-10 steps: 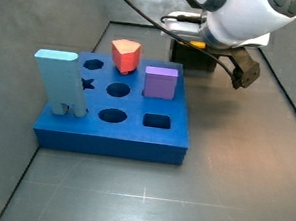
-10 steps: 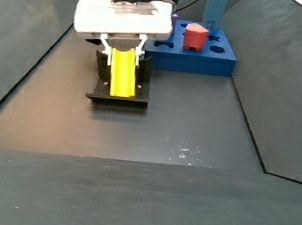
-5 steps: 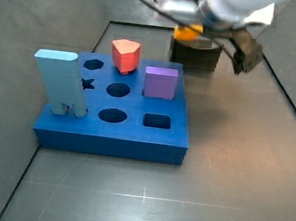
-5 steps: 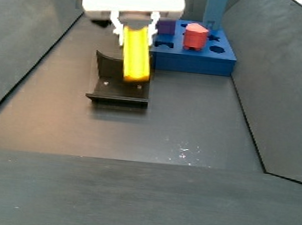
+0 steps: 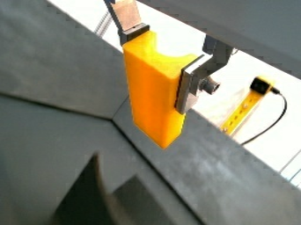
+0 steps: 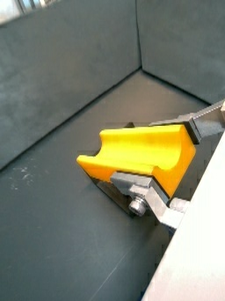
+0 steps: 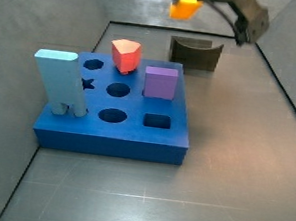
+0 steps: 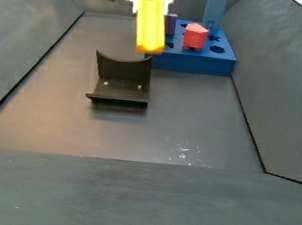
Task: Pick up the arch object. Move up. Place the arch object on the fixture. Regrasp the arch object. Move to above the board. Insert the arch object.
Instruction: Move to above the board.
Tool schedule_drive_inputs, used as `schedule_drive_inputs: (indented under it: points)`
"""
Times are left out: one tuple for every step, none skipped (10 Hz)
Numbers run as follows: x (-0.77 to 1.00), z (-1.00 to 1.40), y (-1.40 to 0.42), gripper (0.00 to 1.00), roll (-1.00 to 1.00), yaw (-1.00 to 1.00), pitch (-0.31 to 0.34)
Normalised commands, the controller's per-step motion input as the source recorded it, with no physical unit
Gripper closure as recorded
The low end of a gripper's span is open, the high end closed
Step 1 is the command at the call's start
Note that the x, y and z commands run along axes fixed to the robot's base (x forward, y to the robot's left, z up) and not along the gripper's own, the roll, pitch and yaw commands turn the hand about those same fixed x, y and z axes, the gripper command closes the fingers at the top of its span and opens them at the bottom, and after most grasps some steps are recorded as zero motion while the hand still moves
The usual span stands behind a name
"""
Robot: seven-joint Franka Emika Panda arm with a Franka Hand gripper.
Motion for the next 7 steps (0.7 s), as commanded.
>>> schedule_drive_inputs:
  points:
    - [-0.26,1.0,-0.11,1.0,0.0,-0.06,-0.031]
    - [-0.24,1.0,-0.1,1.0,-0.02,-0.07,0.002]
    - [-0.23,1.0,-0.1,1.0,-0.03,-0.07,0.044]
    - [-0.21,1.0,-0.09,1.0,-0.04,-0.06,0.067]
    - [-0.19,1.0,-0.08,1.0,-0.04,-0.04,0.091]
    - [-0.17,1.0,-0.07,1.0,-0.04,-0.01,0.107]
    - [-0.15,0.97,-0.06,1.0,-0.04,0.01,0.112]
